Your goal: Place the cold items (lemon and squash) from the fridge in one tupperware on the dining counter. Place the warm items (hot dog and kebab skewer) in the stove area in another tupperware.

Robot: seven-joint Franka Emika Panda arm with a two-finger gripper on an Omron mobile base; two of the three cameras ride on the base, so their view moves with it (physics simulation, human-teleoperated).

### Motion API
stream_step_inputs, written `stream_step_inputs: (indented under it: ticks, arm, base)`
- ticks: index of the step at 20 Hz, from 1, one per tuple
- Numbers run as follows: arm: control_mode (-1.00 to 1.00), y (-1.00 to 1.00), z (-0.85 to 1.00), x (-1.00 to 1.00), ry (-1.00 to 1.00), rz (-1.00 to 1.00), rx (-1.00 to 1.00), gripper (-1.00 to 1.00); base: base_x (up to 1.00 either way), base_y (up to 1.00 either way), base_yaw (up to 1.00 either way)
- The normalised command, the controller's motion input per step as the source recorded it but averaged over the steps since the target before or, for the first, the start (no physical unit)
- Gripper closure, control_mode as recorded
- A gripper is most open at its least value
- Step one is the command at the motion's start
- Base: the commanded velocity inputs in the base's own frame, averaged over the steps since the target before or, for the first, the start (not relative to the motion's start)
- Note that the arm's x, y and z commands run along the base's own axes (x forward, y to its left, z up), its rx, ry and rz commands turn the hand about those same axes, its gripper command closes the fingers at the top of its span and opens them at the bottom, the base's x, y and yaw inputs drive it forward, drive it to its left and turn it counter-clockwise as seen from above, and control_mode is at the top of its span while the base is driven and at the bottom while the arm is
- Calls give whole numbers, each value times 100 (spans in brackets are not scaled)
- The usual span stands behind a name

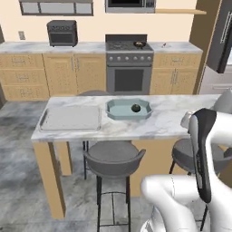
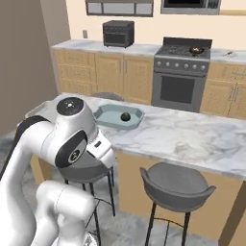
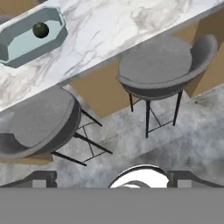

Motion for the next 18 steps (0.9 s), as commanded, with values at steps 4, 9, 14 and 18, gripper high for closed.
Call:
stream_step_inputs:
  ticks: [4,9,14,18]
  arm:
    - [100,0,0,0,0,0,0,-100]
    - [100,0,0,0,0,0,0,-100]
    - [100,0,0,0,0,0,0,-100]
    - [100,0,0,0,0,0,0,-100]
  base:
    - [-8,-97,-15]
    - [0,-100,-5]
    - [4,-100,-1]
    - [13,-100,0]
